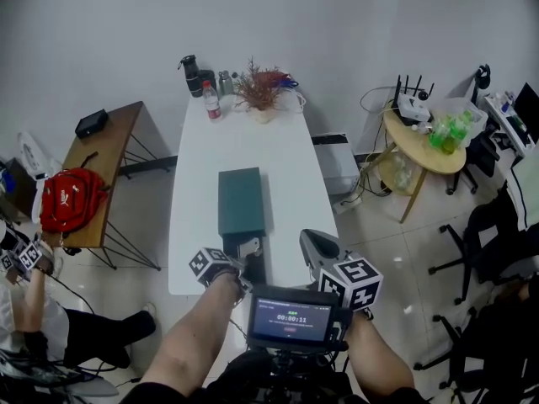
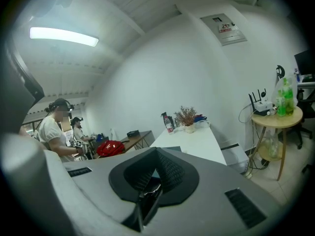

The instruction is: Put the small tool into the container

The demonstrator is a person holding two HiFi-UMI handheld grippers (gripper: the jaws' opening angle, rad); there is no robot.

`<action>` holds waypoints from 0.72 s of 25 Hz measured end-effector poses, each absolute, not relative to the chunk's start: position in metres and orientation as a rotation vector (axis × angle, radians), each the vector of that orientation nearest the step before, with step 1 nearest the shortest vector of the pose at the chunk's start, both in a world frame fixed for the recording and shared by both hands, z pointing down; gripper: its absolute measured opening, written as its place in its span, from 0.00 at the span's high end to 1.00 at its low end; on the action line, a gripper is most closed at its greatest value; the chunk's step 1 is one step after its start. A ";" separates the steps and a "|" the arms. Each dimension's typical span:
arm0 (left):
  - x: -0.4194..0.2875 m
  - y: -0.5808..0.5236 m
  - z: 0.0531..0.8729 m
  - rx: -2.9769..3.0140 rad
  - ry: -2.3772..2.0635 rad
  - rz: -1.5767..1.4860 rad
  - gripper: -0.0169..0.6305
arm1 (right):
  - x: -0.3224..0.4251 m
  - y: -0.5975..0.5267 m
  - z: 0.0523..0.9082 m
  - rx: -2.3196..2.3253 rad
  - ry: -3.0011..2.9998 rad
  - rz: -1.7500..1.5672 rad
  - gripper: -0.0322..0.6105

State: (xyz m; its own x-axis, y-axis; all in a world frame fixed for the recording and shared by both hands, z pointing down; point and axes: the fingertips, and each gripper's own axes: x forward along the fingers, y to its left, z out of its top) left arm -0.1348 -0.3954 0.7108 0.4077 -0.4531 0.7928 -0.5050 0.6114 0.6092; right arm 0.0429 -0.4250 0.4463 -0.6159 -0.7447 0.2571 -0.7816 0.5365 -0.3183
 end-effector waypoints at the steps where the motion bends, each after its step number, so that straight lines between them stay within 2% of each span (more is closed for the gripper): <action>1: -0.135 -0.393 0.711 0.968 -1.200 0.043 0.65 | 0.042 -0.422 0.443 1.331 -2.674 0.628 0.94; 18: -0.134 -0.368 0.696 1.071 -1.249 0.148 0.65 | 0.041 -0.398 0.427 1.292 -2.696 0.594 0.94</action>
